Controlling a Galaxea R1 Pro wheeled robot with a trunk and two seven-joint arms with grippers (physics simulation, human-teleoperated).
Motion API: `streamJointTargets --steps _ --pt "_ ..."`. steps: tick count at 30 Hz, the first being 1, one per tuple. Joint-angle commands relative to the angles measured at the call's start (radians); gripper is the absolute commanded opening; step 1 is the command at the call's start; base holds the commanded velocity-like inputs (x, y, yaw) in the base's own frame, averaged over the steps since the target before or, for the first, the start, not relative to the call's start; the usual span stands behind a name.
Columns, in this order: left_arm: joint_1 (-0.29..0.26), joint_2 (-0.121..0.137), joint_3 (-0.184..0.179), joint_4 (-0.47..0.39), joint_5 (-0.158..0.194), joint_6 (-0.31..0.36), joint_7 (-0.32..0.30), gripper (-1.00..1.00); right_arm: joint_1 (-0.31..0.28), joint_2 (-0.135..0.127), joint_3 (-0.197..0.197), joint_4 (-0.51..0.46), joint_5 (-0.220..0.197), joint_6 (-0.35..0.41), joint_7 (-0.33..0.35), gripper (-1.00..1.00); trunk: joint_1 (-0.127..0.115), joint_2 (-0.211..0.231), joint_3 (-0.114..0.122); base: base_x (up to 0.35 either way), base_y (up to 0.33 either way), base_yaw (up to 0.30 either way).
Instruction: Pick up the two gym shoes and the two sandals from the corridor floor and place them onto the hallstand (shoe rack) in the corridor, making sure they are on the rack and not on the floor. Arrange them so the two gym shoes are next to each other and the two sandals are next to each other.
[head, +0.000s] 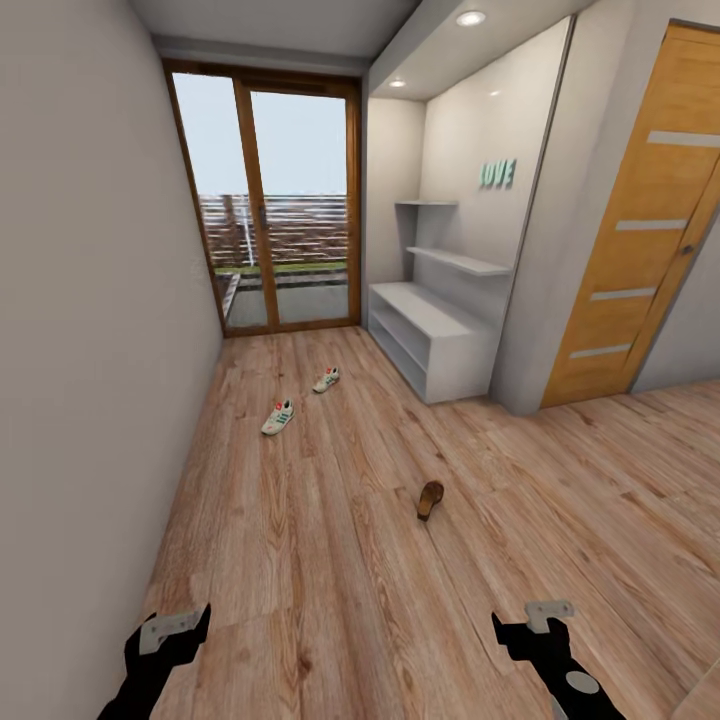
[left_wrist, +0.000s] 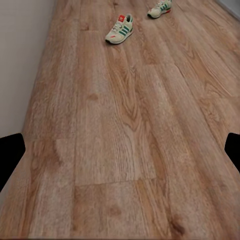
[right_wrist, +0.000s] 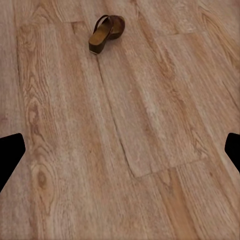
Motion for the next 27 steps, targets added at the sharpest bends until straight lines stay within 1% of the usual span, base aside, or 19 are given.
streamJointTargets --steps 1,14,17,21,27 --pt "0.0 0.0 0.0 0.0 0.0 0.0 0.0 1.0 0.0 0.0 0.0 0.0 0.0 0.0 0.0 1.0 0.004 -0.007 -0.003 0.0 0.0 0.0" --pt "-0.004 0.01 0.011 0.046 0.009 -0.009 0.0 1.0 0.001 -0.001 -0.001 -0.006 -0.004 -0.004 0.0 1.0 0.054 -0.098 -0.044 0.0 0.0 0.0" --pt "-0.004 0.012 0.012 0.051 0.009 -0.01 0.0 1.0 0.001 0.0 -0.001 -0.007 -0.005 -0.014 0.0 1.0 0.065 -0.119 -0.053 0.0 0.0 0.0" --pt "-0.005 0.013 0.013 0.057 0.01 -0.019 0.0 1.0 0.002 0.0 -0.001 -0.005 -0.005 -0.053 0.0 1.0 0.081 -0.147 -0.066 0.0 0.0 0.0" --pt "-0.005 0.014 0.013 0.059 0.01 -0.028 0.0 1.0 0.003 0.0 -0.001 -0.005 -0.005 -0.074 0.0 1.0 0.104 -0.189 -0.085 0.0 0.0 0.0"
